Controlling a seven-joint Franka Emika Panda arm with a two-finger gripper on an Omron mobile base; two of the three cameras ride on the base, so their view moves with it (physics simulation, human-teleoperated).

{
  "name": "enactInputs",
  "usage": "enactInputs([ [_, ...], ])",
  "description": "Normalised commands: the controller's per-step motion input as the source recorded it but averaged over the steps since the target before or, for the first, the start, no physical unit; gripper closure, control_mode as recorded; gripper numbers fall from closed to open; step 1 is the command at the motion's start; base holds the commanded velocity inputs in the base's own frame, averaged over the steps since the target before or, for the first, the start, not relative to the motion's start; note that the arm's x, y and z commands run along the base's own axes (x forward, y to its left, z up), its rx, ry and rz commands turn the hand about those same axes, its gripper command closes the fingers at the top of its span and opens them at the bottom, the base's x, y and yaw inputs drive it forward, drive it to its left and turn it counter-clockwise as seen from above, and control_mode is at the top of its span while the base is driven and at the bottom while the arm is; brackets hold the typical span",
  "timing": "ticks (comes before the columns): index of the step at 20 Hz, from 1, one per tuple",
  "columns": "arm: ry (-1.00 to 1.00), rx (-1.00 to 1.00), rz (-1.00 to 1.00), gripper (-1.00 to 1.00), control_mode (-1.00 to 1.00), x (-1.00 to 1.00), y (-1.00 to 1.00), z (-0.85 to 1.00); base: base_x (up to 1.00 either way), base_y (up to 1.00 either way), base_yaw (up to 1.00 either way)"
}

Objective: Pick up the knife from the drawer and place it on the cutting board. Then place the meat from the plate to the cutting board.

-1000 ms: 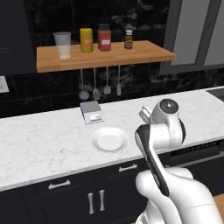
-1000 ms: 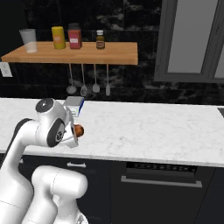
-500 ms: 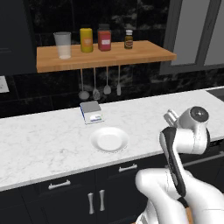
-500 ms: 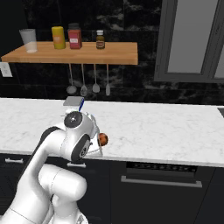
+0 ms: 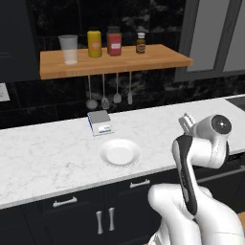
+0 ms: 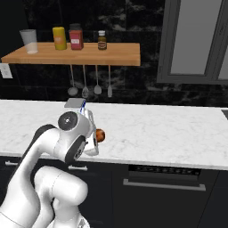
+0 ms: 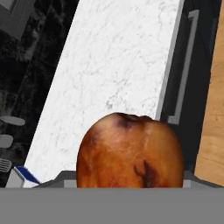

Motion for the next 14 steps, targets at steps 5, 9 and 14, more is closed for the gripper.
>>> enactInputs([
  [5, 0.0, 0.0, -0.09, 1.0, -1.0, 0.21, 1.0, 0.49, 0.0, 0.0, 0.0],
  [9, 0.02, 0.0, -0.03, 1.0, -1.0, 0.14, 0.36, 0.06, 0.0, 0.0, 0.0],
  [14, 0.0, 0.0, -0.01, 1.0, -1.0, -0.14, -0.21, -0.07, 0.0, 0.0, 0.0],
])
